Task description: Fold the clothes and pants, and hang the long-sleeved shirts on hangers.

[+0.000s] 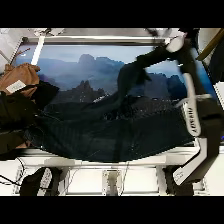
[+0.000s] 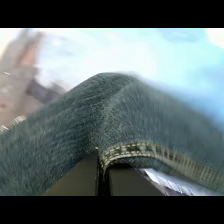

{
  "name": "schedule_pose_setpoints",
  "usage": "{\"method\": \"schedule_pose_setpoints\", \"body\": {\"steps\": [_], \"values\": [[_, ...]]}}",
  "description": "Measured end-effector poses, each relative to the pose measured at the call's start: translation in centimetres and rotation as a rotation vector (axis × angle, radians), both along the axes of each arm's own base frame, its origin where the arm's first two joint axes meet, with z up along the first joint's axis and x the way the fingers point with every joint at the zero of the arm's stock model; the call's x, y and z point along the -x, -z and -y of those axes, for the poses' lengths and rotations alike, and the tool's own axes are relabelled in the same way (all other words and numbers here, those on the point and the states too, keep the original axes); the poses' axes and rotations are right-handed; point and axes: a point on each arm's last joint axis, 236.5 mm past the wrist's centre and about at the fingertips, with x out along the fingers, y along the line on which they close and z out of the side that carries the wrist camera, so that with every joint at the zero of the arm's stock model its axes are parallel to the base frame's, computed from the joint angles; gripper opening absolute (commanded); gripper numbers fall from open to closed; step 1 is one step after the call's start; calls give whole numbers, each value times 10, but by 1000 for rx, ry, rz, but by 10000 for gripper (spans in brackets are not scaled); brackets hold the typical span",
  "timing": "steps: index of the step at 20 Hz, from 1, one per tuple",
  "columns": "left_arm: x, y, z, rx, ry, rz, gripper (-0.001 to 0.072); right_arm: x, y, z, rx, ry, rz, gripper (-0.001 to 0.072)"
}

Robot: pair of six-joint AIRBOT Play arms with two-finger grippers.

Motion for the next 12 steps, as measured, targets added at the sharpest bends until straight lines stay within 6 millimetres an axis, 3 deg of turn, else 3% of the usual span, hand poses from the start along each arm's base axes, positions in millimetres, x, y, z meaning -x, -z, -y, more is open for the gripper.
{"method": "schedule_pose_setpoints", "body": {"steps": [3, 4, 6, 7, 8, 9, 12], "values": [[-4, -2, -2, -3, -13, 20, 24, 35, -22, 55, 39, 71, -75, 25], [-5, -2, -2, 0, -15, 24, 24, 47, -22, 69, 48, 94, -116, 90], [-5, -1, -2, 2, -20, 23, 29, 72, -5, 91, 74, 129, -238, 472], [-2, 2, -2, 1, -20, 12, 190, 85, 5, 95, 75, 132, -305, 485], [1, 6, -1, 7, -19, -4, 531, 100, 18, 99, 80, 134, -382, 484], [5, 9, 1, 16, -18, -24, 683, 114, 29, 100, 82, 128, -452, 484], [12, 10, 7, 37, -11, -52, 681, 142, 50, 108, 103, 127, -588, 483]]}}
